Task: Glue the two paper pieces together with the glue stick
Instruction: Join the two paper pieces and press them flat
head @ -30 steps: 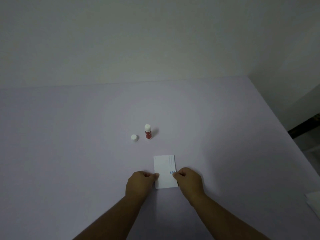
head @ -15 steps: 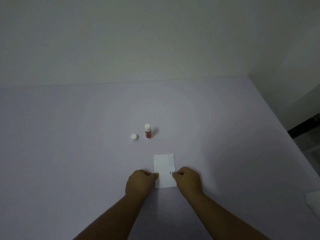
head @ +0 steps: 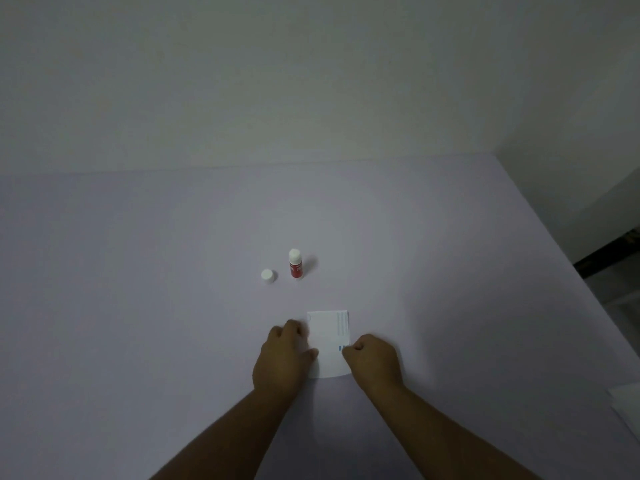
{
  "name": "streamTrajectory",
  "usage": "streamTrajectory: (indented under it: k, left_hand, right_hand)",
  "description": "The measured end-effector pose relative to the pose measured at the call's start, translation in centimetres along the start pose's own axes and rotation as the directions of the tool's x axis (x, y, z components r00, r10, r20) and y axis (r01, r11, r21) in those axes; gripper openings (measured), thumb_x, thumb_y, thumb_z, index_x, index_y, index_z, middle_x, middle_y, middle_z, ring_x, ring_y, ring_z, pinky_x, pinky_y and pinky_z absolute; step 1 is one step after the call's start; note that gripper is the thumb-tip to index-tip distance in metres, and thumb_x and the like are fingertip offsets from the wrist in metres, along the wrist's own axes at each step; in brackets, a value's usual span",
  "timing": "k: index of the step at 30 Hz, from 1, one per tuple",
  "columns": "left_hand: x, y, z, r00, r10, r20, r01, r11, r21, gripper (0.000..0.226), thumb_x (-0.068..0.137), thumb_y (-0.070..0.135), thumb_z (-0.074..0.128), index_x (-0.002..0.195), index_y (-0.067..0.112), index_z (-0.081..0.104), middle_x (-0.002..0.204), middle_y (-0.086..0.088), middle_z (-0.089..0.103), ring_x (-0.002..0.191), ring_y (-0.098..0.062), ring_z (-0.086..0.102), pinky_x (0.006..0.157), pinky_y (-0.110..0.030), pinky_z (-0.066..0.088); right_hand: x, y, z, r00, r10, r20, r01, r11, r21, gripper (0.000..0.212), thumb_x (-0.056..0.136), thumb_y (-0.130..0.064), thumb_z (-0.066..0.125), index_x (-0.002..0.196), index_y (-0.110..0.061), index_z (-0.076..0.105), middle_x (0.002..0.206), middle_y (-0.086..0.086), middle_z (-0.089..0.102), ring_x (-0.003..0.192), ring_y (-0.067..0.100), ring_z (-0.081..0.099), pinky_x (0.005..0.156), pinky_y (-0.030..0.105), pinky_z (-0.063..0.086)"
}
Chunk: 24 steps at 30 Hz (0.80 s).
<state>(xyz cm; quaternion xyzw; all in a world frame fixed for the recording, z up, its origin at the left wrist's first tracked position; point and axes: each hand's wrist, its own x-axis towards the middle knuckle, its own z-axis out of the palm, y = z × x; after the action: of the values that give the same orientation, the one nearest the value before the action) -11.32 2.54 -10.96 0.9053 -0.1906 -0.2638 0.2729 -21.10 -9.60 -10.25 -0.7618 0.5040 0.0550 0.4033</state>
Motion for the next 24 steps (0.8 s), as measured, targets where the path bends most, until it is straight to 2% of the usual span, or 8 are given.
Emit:
streamTrajectory:
  k: [3,5,12,14,15,17,20,24]
  left_hand:
    - [0.7,-0.3,0.0,0.969,0.244,0.040,-0.248,0.949,0.196,0.049,0.086,0.032,0.061,0.132,0.038,0.044,0.141,0.006,0.040,0.122,-0.021,0.043,0.091,-0.034,0.046]
    - [1.3,-0.5,-0.3,0.944,0.309,0.112,-0.328,0.874,0.359,0.056,0.089,0.039,0.053,0.141,0.037,0.032,0.152,0.012,0.028,0.127,-0.022,0.036,0.093,-0.036,0.045]
    - [2.4,-1.6,-1.5,0.895,0.304,0.327,-0.443,0.696,0.565,0.081,0.079,0.069,0.036,0.148,0.038,0.005,0.159,0.020,0.007,0.139,-0.026,0.021,0.101,-0.045,0.033]
    - [2.6,-1.6,-1.8,0.884,0.293,0.364,-0.461,0.669,0.583,0.089,0.074,0.075,0.036,0.148,0.038,0.001,0.159,0.019,0.004,0.144,-0.028,0.011,0.110,-0.049,0.022]
    - [2.7,-1.6,-1.9,0.881,0.289,0.374,-0.465,0.667,0.582,0.090,0.074,0.076,0.036,0.148,0.038,0.000,0.159,0.019,0.003,0.145,-0.028,0.007,0.112,-0.050,0.017]
    - [2.8,-1.6,-1.9,0.881,0.268,0.390,-0.459,0.683,0.568,0.091,0.074,0.076,0.038,0.147,0.039,-0.002,0.159,0.019,0.000,0.147,-0.028,0.001,0.115,-0.053,0.011]
    - [2.8,-1.6,-1.8,0.881,0.247,0.403,-0.447,0.717,0.536,0.091,0.075,0.075,0.040,0.147,0.041,-0.003,0.158,0.022,-0.002,0.147,-0.026,-0.002,0.116,-0.054,0.008]
    - [2.9,-1.9,-1.8,0.878,0.255,0.406,-0.451,0.726,0.519,0.091,0.075,0.075,0.041,0.147,0.041,-0.004,0.158,0.023,-0.004,0.147,-0.026,-0.005,0.116,-0.055,0.006]
  right_hand:
    - [0.1,0.2,0.1,1.000,-0.015,0.003,0.015,1.000,-0.025,0.022,0.082,-0.029,0.061,0.067,-0.016,0.052,0.090,0.015,0.070,0.085,0.030,0.063,0.065,0.031,0.042]
    - [0.2,0.2,0.2,1.000,-0.019,-0.001,0.019,0.999,-0.037,0.020,0.082,-0.030,0.061,0.071,-0.013,0.056,0.090,0.015,0.070,0.085,0.030,0.064,0.066,0.032,0.044]
    - [0.0,0.1,0.3,0.997,-0.064,-0.051,0.060,0.995,-0.077,0.021,0.083,-0.030,0.060,0.080,-0.010,0.060,0.090,0.012,0.068,0.084,0.028,0.062,0.067,0.031,0.046]
    - [-0.1,0.4,0.5,0.973,-0.203,-0.108,0.191,0.976,-0.107,0.010,0.083,-0.023,0.059,0.080,-0.014,0.055,0.094,0.010,0.063,0.088,0.026,0.058,0.072,0.033,0.047]
    - [-0.2,0.6,0.5,0.945,-0.310,-0.101,0.293,0.944,-0.152,0.004,0.084,-0.019,0.058,0.086,-0.015,0.057,0.099,0.008,0.061,0.094,0.024,0.056,0.079,0.033,0.046]
    - [-0.6,1.2,0.5,0.834,-0.551,-0.012,0.532,0.810,-0.246,0.021,0.084,-0.013,0.058,0.104,-0.014,0.063,0.110,0.007,0.062,0.106,0.023,0.055,0.091,0.030,0.044]
    - [-1.7,2.8,0.5,0.619,-0.764,0.182,0.740,0.489,-0.462,0.036,0.081,-0.032,0.059,0.113,-0.019,0.065,0.116,-0.003,0.069,0.108,0.016,0.063,0.092,0.030,0.050]
    - [-0.2,3.3,0.4,0.665,-0.672,0.326,0.676,0.356,-0.645,0.054,0.091,-0.046,0.031,0.134,-0.017,0.047,0.140,-0.002,0.050,0.130,0.015,0.046,0.109,0.045,0.013]
